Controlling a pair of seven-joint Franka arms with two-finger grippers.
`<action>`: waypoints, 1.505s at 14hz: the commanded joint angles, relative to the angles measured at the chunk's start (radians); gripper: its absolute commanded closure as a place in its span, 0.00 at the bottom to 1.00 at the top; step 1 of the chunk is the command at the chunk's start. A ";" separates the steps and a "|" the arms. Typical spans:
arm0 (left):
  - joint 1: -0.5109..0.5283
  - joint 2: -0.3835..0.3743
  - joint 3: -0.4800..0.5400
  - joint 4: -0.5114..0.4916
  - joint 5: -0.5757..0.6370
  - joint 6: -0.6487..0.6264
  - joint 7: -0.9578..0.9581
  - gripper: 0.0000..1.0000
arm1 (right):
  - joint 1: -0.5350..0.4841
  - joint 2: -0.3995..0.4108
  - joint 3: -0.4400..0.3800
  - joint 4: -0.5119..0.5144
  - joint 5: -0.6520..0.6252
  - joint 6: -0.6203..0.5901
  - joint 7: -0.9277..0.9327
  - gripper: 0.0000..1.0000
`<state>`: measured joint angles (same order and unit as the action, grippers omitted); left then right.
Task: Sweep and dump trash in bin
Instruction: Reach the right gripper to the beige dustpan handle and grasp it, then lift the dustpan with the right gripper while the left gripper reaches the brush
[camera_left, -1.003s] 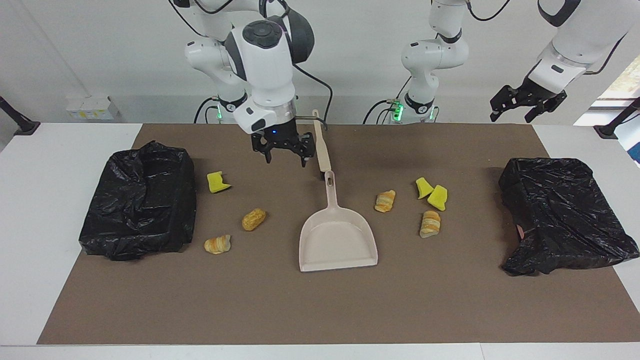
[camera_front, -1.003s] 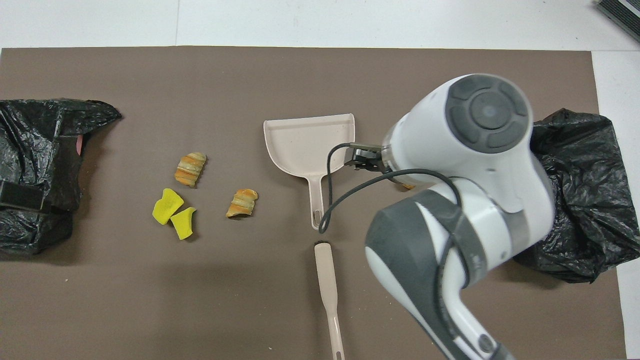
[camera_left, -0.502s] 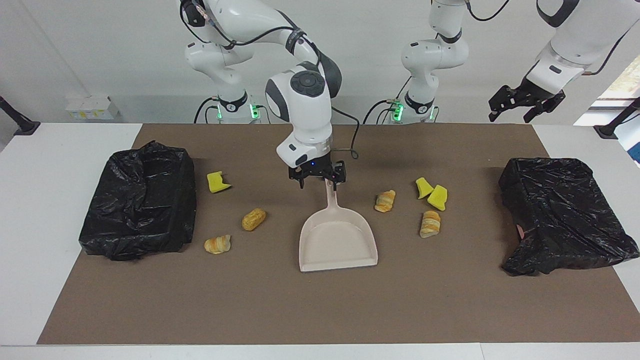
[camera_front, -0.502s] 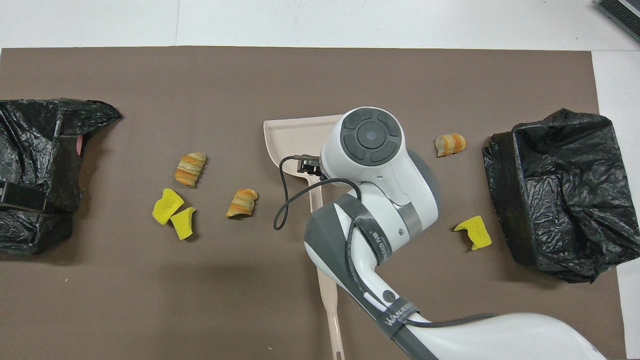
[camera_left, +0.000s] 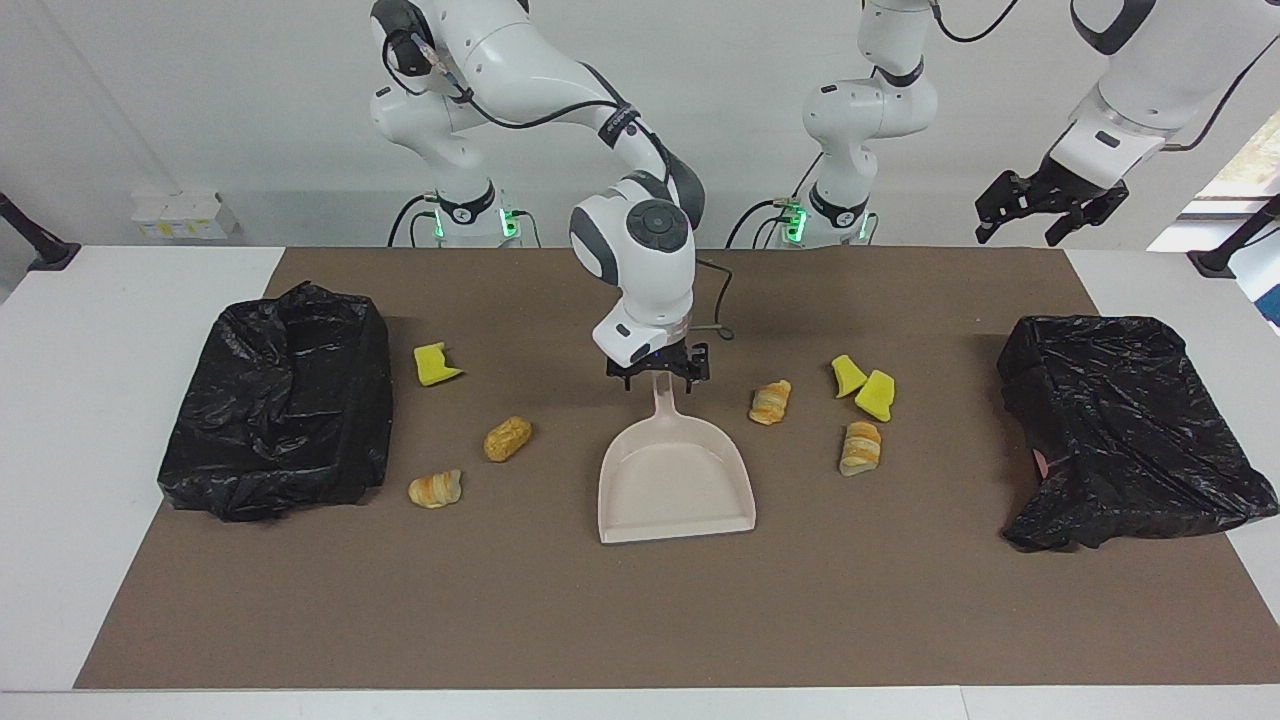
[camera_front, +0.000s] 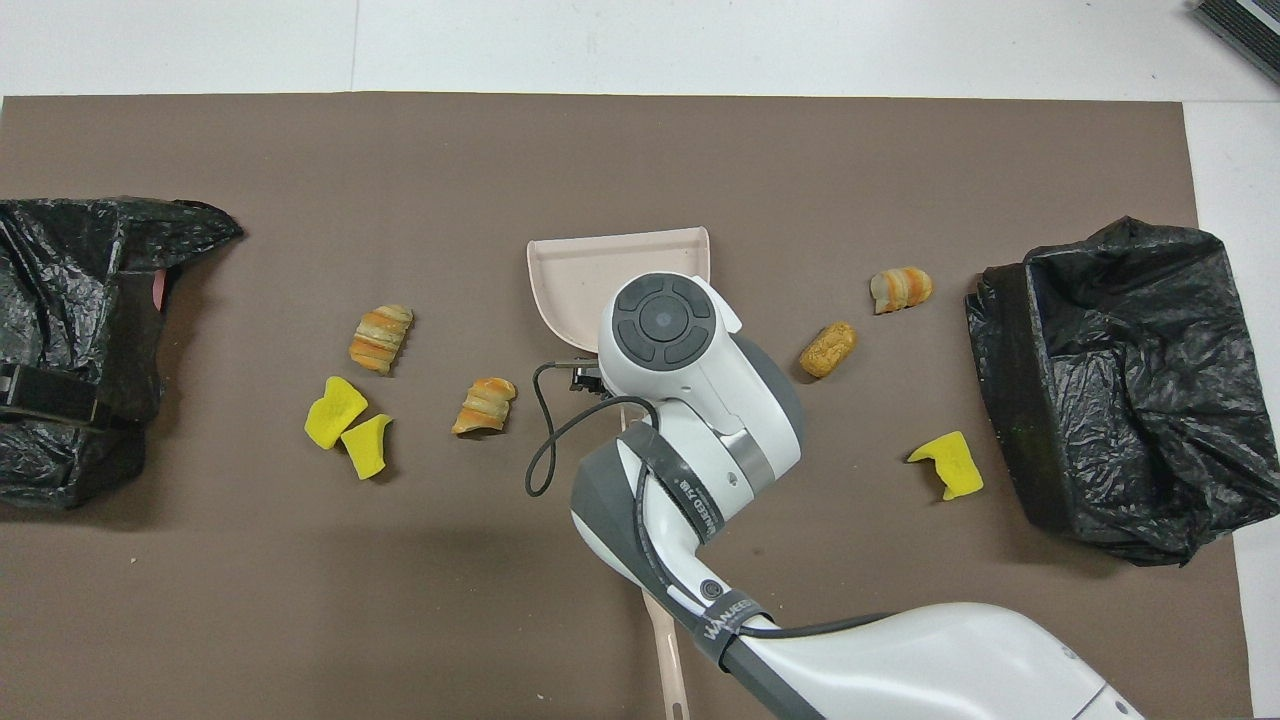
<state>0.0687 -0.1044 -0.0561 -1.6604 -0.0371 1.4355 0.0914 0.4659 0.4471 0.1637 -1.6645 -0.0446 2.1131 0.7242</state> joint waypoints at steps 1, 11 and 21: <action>-0.016 -0.026 -0.004 -0.047 0.014 0.002 0.002 0.00 | -0.003 -0.034 0.000 -0.075 -0.017 0.062 0.021 0.15; -0.194 -0.098 -0.005 -0.406 0.003 0.356 -0.009 0.00 | -0.016 -0.059 0.000 -0.044 -0.047 0.048 -0.034 1.00; -0.544 -0.098 -0.005 -0.620 -0.024 0.560 -0.099 0.00 | -0.118 -0.108 0.000 -0.046 -0.043 -0.039 -1.016 1.00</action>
<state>-0.4000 -0.1635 -0.0786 -2.2089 -0.0519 1.9395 0.0327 0.3703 0.3492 0.1552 -1.7029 -0.0816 2.0971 -0.1447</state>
